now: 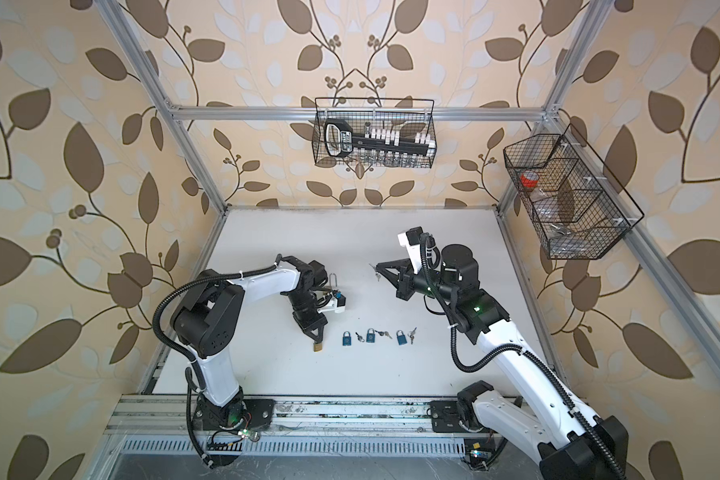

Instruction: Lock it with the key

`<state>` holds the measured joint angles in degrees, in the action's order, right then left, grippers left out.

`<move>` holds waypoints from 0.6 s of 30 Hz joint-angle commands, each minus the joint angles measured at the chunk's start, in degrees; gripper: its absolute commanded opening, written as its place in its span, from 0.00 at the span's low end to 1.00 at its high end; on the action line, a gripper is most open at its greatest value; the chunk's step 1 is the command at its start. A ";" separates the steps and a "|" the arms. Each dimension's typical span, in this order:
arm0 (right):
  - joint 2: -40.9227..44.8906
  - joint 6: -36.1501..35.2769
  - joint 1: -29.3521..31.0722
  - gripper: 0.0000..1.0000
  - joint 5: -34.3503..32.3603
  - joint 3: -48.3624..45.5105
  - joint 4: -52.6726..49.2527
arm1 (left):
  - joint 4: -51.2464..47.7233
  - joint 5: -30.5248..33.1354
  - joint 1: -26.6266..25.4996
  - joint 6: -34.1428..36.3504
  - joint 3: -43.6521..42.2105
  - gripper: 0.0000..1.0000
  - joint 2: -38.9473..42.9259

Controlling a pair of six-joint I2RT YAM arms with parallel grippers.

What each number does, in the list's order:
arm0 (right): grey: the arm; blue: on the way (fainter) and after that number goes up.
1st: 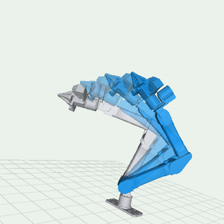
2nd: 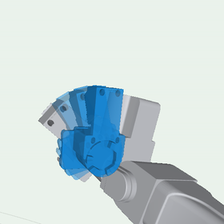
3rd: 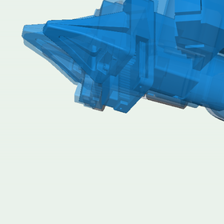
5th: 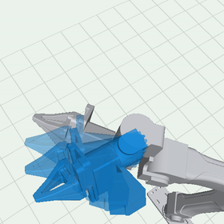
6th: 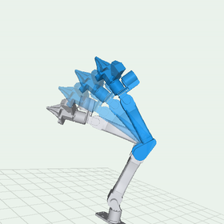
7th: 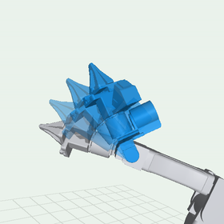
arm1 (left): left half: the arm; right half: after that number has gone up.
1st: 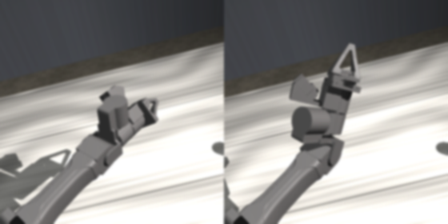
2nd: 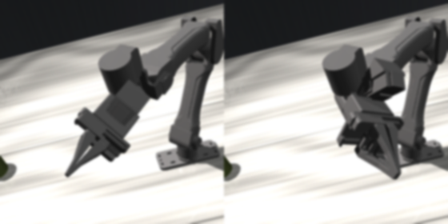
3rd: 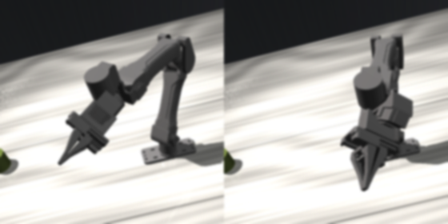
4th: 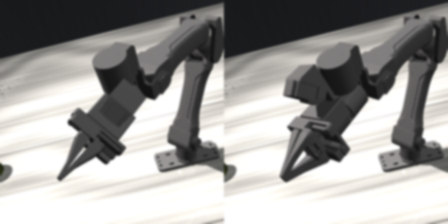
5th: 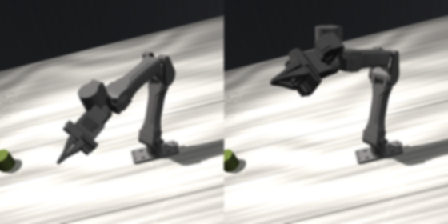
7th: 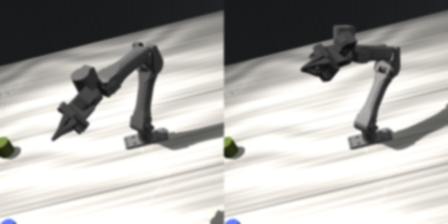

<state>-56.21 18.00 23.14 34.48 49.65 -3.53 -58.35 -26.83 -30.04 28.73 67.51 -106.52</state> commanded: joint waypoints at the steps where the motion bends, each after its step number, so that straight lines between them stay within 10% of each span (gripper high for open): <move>1: 0.03 -0.13 0.16 0.00 -0.05 0.02 -0.60 | -0.02 0.99 -0.08 2.22 1.29 0.07 -1.30; 18: 0.33 -1.31 0.52 0.00 -2.90 -0.07 -2.52 | 0.17 2.49 1.66 3.05 3.99 0.32 -1.99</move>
<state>-56.23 17.89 23.16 33.74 49.65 -4.78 -56.82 -24.73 -29.15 30.11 69.69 -109.38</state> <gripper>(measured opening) 0.047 0.306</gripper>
